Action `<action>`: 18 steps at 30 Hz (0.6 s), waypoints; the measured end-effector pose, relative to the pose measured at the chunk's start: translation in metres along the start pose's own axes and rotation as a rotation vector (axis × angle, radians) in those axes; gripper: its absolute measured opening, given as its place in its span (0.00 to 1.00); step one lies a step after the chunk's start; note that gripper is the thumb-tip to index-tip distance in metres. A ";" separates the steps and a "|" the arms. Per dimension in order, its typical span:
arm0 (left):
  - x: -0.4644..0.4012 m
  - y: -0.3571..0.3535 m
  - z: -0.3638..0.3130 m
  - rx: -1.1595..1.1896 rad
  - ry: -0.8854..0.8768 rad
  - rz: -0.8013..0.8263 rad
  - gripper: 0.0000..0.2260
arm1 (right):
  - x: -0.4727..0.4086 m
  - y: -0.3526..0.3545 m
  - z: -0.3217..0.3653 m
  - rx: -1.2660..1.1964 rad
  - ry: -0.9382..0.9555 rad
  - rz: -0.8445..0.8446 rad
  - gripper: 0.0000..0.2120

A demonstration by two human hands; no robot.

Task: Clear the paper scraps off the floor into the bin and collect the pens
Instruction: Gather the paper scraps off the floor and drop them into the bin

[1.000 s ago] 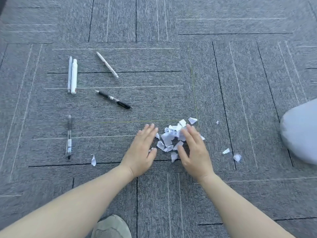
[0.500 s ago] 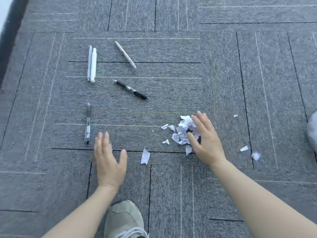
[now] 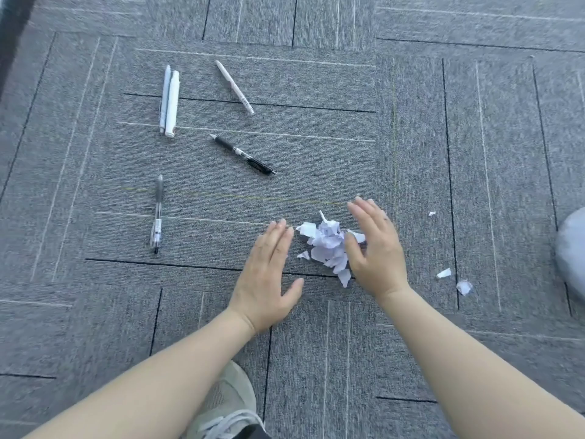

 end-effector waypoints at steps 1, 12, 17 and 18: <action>0.002 -0.003 0.006 -0.139 -0.015 0.048 0.40 | 0.000 0.011 -0.013 0.049 -0.040 -0.051 0.23; -0.054 -0.045 -0.024 -0.220 -0.194 0.212 0.41 | 0.006 0.059 -0.104 0.173 -0.419 -0.161 0.26; -0.061 -0.057 -0.078 0.051 -0.440 0.278 0.31 | 0.006 0.057 -0.073 0.160 -0.230 -0.105 0.21; -0.061 -0.054 -0.083 0.106 -0.448 0.248 0.28 | 0.011 0.061 -0.066 0.145 -0.167 -0.130 0.19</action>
Point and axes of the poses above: each hand's wrist, its own x-axis away from the middle knuckle, its own y-axis out of the back of the hand, z = x × y, the point moved 8 cm from there along -x, towards the middle knuckle, and after that the axes turned 10 degrees about -z, right-handed, at the moved point
